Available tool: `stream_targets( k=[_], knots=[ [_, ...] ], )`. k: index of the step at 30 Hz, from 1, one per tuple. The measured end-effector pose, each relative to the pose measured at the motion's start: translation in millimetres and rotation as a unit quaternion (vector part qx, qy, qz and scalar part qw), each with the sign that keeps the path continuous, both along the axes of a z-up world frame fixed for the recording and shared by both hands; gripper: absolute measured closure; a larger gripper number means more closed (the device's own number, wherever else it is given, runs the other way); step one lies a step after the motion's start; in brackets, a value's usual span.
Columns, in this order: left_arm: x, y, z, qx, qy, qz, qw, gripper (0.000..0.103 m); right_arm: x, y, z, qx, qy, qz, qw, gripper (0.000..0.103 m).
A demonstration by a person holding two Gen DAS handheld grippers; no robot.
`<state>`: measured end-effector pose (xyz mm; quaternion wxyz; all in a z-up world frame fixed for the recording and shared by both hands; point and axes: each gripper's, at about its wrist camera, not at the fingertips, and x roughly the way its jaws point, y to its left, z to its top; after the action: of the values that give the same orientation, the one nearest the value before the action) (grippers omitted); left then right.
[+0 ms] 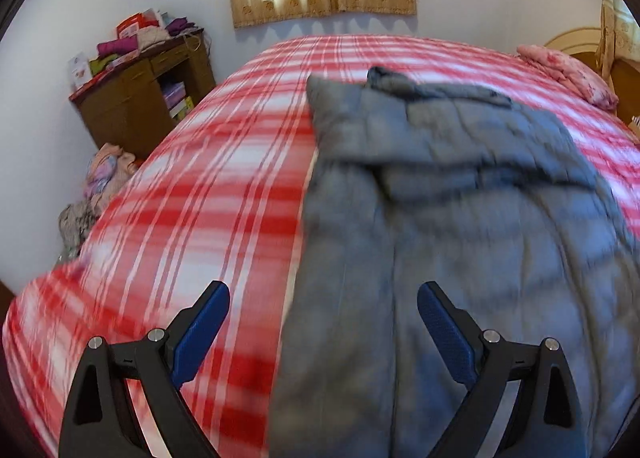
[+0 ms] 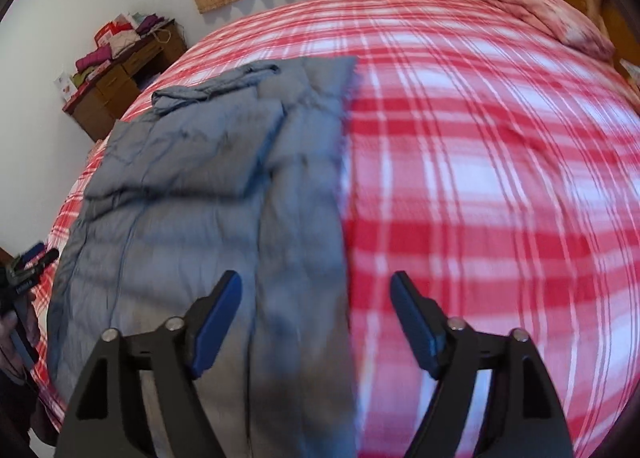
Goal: Fold large clothes
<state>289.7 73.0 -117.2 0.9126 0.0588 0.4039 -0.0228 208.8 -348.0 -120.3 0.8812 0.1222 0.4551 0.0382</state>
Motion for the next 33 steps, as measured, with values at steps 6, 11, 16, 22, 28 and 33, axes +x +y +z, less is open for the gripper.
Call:
stream_targets(
  k=[6,11,16,22,28,33],
  knots=[
    [-51,13,-20,-0.024,0.023,0.022,0.9992,0.008,-60,11,-22,-0.008,0.012,-0.010,1.000,0.019],
    [-77,14,-34,-0.028,0.041,0.020,0.9986,0.008,-97,14,-33,-0.013,0.007,-0.020,1.000,0.019],
    [-98,14,-44,-0.037,0.049,0.009,0.9981,0.008,-117,17,-40,-0.015,0.000,-0.024,1.000,0.019],
    [-106,16,-52,-0.089,0.054,-0.012,0.9945,0.028,-128,31,-44,-0.003,-0.006,-0.016,1.000,0.039],
    [-117,9,-34,-0.113,0.022,-0.056,0.9917,0.090,-135,34,-30,0.056,-0.037,0.007,0.998,0.093],
    [-137,15,22,-0.161,-0.049,-0.090,0.9816,0.093,-156,15,21,0.107,-0.114,0.003,0.988,0.095]
  ],
)
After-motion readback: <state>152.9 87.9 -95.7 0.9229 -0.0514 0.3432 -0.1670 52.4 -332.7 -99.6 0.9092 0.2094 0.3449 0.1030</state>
